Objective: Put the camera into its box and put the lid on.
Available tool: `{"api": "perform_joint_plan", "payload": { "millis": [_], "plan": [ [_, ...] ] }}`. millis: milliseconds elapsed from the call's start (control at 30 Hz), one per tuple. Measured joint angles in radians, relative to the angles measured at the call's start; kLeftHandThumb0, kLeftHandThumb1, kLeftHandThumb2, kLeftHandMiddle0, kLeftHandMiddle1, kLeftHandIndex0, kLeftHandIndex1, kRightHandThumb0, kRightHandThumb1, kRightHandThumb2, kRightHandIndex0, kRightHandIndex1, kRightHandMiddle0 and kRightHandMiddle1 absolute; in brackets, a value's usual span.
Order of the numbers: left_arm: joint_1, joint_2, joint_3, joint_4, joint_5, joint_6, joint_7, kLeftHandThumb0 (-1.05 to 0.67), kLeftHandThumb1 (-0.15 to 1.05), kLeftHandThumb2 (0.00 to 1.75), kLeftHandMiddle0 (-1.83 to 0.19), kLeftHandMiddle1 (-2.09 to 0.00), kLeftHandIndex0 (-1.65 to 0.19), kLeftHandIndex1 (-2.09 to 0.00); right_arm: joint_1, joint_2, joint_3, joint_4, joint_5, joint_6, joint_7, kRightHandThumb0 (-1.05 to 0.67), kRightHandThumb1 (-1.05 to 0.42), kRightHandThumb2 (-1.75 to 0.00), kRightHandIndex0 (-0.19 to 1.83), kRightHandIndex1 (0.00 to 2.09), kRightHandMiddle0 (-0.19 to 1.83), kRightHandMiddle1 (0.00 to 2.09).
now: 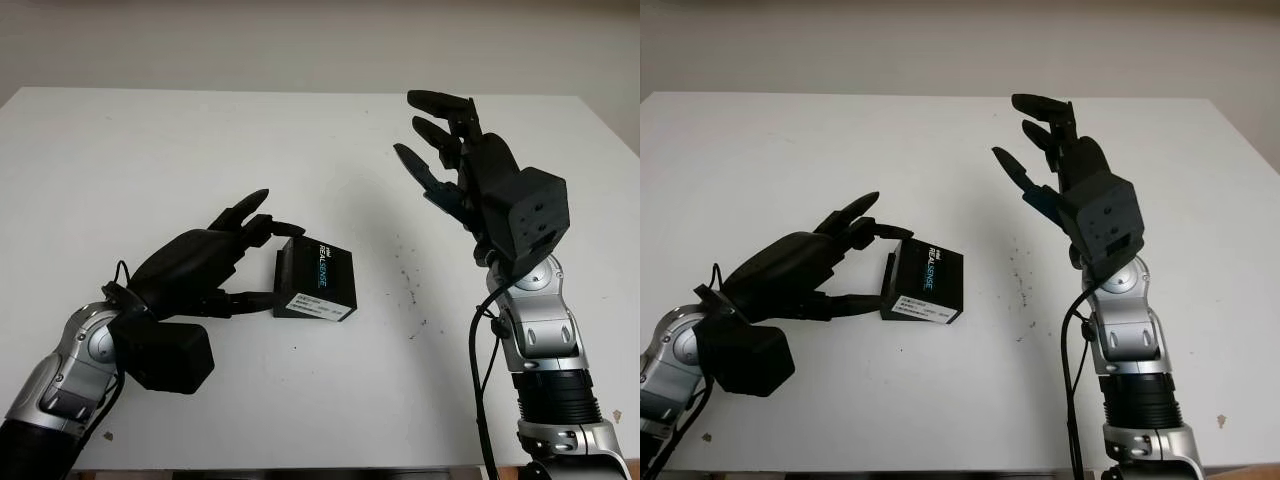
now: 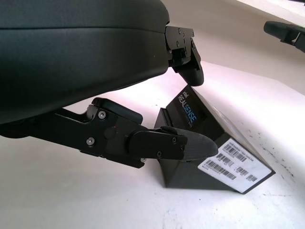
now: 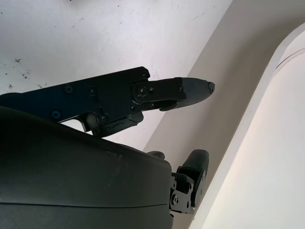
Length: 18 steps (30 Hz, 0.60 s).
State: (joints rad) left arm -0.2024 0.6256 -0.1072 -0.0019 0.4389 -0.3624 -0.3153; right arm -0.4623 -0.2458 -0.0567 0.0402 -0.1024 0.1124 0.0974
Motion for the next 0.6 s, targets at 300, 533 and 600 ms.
{"api": "perform_joint_plan", "payload": {
  "millis": [300, 533, 600],
  "plan": [
    [0.028, 0.002, 0.021, -0.015, 0.032, 0.016, 0.013, -0.56, 1.05, 0.30, -0.15, -0.10, 0.01, -0.65, 0.004, -0.002, -0.001, -0.006, -0.001, 0.007, 0.000, -0.51, -1.05, -0.26, 0.09, 0.38, -0.14, 0.90],
    [0.021, -0.001, 0.082, -0.129, -0.039, 0.156, -0.032, -0.69, 1.05, 0.27, -0.09, -0.04, 0.04, -0.26, 0.006, -0.005, -0.002, -0.007, -0.001, 0.010, 0.004, -0.52, -1.05, -0.26, 0.10, 0.37, -0.13, 0.90],
    [-0.007, -0.002, 0.094, -0.203, -0.084, 0.246, -0.087, -0.76, 1.05, 0.21, -0.05, -0.03, 0.07, -0.20, 0.007, -0.005, -0.002, -0.007, -0.003, 0.012, 0.004, -0.52, -1.05, -0.26, 0.11, 0.36, -0.14, 0.89]
  ]
}}
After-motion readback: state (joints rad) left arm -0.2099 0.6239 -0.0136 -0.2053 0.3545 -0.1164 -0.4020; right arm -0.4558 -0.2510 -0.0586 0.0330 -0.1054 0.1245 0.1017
